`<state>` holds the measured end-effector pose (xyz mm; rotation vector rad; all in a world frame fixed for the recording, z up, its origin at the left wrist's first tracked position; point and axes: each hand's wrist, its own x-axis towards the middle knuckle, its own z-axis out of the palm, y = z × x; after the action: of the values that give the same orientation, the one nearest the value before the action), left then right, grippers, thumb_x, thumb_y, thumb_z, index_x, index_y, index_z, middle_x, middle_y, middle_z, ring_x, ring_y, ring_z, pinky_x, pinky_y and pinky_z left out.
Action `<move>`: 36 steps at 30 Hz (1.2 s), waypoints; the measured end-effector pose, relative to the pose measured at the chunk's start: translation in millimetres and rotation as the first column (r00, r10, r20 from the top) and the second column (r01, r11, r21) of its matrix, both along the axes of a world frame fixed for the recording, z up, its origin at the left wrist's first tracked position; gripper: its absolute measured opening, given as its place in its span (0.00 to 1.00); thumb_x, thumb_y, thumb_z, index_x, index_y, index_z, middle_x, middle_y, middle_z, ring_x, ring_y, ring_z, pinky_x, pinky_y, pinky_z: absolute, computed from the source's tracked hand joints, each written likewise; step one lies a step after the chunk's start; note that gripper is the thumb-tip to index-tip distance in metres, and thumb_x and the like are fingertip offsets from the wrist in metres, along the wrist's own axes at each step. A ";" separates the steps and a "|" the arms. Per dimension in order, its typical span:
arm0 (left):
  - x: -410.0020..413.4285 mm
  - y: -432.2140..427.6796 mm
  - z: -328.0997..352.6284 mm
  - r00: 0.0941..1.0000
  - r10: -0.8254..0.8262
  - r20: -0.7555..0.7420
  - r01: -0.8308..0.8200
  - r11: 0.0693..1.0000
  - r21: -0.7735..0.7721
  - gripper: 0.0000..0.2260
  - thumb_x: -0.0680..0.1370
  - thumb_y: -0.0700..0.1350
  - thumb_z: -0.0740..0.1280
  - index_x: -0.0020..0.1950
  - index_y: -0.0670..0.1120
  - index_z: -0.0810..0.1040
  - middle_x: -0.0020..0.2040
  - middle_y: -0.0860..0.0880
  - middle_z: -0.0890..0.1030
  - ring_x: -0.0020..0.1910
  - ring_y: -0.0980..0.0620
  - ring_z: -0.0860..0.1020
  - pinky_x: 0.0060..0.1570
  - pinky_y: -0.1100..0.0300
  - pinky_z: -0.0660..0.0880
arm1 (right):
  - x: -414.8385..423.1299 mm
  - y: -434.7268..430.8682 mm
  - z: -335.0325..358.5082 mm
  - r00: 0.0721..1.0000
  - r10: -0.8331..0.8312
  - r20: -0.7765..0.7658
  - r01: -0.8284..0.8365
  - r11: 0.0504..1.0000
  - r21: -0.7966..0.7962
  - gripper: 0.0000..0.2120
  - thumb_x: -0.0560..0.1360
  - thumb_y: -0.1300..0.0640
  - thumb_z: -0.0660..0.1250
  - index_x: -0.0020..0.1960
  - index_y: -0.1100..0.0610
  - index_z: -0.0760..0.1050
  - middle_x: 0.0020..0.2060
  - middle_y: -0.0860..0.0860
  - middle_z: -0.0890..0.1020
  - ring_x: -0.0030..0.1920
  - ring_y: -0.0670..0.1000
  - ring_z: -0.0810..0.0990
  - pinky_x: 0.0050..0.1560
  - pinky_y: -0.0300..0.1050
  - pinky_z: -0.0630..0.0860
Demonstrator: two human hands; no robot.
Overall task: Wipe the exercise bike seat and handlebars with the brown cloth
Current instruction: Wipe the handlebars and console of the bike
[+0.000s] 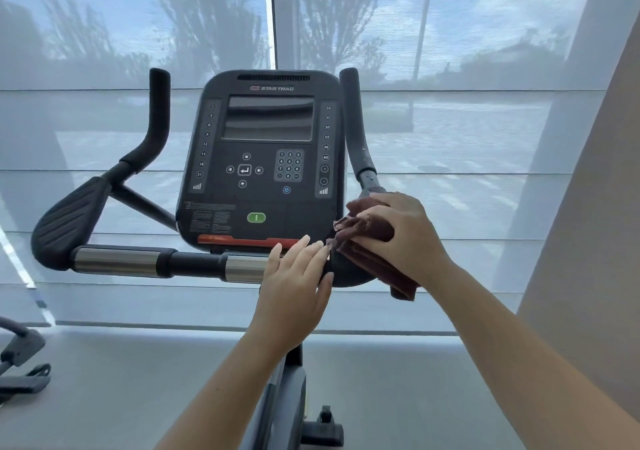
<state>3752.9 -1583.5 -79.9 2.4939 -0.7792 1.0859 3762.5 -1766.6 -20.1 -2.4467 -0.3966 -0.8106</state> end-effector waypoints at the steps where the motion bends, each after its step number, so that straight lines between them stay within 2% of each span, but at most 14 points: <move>1: -0.2 -0.7 -1.7 1.000 -0.002 -0.013 0.002 1.000 -0.004 0.17 0.76 0.45 0.57 0.58 0.38 0.78 0.56 0.42 0.80 0.59 0.42 0.76 0.59 0.39 0.67 | -3.7 -1.9 -5.0 0.999 0.013 0.033 -0.013 1.000 -0.006 0.13 0.65 0.49 0.74 0.48 0.51 0.81 0.58 0.49 0.77 0.63 0.56 0.67 0.62 0.36 0.57; 4: 1.5 0.6 -4.6 1.000 -0.006 -0.025 0.005 0.999 -0.036 0.19 0.77 0.46 0.54 0.59 0.40 0.77 0.58 0.44 0.80 0.60 0.45 0.76 0.62 0.46 0.67 | -7.7 -3.7 -15.3 0.995 0.037 0.091 -0.036 0.999 -0.012 0.10 0.65 0.53 0.75 0.45 0.54 0.82 0.56 0.51 0.79 0.62 0.59 0.68 0.61 0.33 0.56; 7: 3.5 0.9 -7.8 1.000 -0.006 -0.027 0.005 0.999 -0.042 0.18 0.78 0.47 0.54 0.61 0.41 0.76 0.59 0.46 0.79 0.60 0.46 0.75 0.60 0.47 0.65 | 2.2 -1.3 -11.8 0.993 0.029 0.118 -0.032 0.999 0.027 0.08 0.66 0.55 0.75 0.44 0.55 0.82 0.53 0.50 0.80 0.60 0.58 0.70 0.59 0.34 0.58; 12: 5.0 -2.2 -14.5 0.999 0.025 -0.024 -0.027 0.997 -0.076 0.18 0.78 0.47 0.53 0.61 0.43 0.75 0.60 0.48 0.78 0.60 0.48 0.74 0.61 0.47 0.65 | 20.8 -1.6 -2.1 0.994 0.009 0.112 -0.017 0.998 0.065 0.06 0.68 0.54 0.73 0.44 0.52 0.81 0.52 0.44 0.81 0.60 0.54 0.71 0.55 0.34 0.61; 19: 7.2 -7.1 -18.6 1.000 0.027 -0.015 -0.029 0.990 -0.135 0.18 0.78 0.48 0.52 0.61 0.44 0.75 0.59 0.50 0.77 0.60 0.50 0.73 0.59 0.45 0.67 | 18.2 -8.1 -6.5 0.995 0.046 0.086 -0.049 0.998 0.037 0.08 0.68 0.49 0.72 0.47 0.47 0.81 0.54 0.41 0.78 0.61 0.51 0.68 0.53 0.28 0.58; 24: 8.0 -9.1 -18.6 1.000 0.012 0.000 -0.012 0.984 -0.180 0.17 0.77 0.47 0.53 0.60 0.44 0.76 0.57 0.50 0.78 0.59 0.52 0.72 0.59 0.47 0.66 | 14.8 -10.7 -9.8 0.995 0.052 0.088 -0.054 0.998 0.023 0.11 0.66 0.48 0.72 0.46 0.50 0.81 0.56 0.46 0.76 0.61 0.53 0.69 0.56 0.30 0.57; 27: 8.0 -10.3 -20.3 1.000 0.011 0.025 -0.006 0.980 -0.199 0.17 0.77 0.47 0.54 0.59 0.44 0.76 0.56 0.51 0.79 0.58 0.52 0.72 0.59 0.50 0.65 | 11.9 -8.3 -11.5 0.992 0.070 0.106 -0.074 0.996 0.039 0.12 0.64 0.46 0.72 0.45 0.49 0.81 0.54 0.44 0.75 0.59 0.50 0.70 0.55 0.26 0.58; 31: 9.3 -10.8 -20.1 0.999 0.009 0.032 -0.002 0.978 -0.211 0.17 0.77 0.47 0.55 0.60 0.44 0.76 0.56 0.52 0.79 0.59 0.53 0.72 0.61 0.52 0.65 | 12.0 -6.2 -19.2 0.992 0.028 0.126 -0.038 0.996 0.081 0.12 0.63 0.51 0.75 0.46 0.51 0.82 0.56 0.48 0.77 0.59 0.55 0.71 0.56 0.32 0.59; 36: 4.5 -11.0 -14.1 1.000 0.019 -0.010 -0.020 0.981 -0.193 0.17 0.77 0.49 0.56 0.60 0.45 0.76 0.56 0.52 0.78 0.59 0.55 0.72 0.61 0.54 0.64 | 13.2 -3.5 -24.2 0.975 -0.011 0.220 -0.024 0.987 0.156 0.10 0.63 0.58 0.76 0.44 0.54 0.82 0.53 0.51 0.80 0.55 0.59 0.73 0.54 0.30 0.59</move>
<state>3757.4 -1594.4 -94.0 2.3464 -0.6167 1.1014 3775.7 -1770.1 -44.4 -2.2157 -0.4050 -1.0737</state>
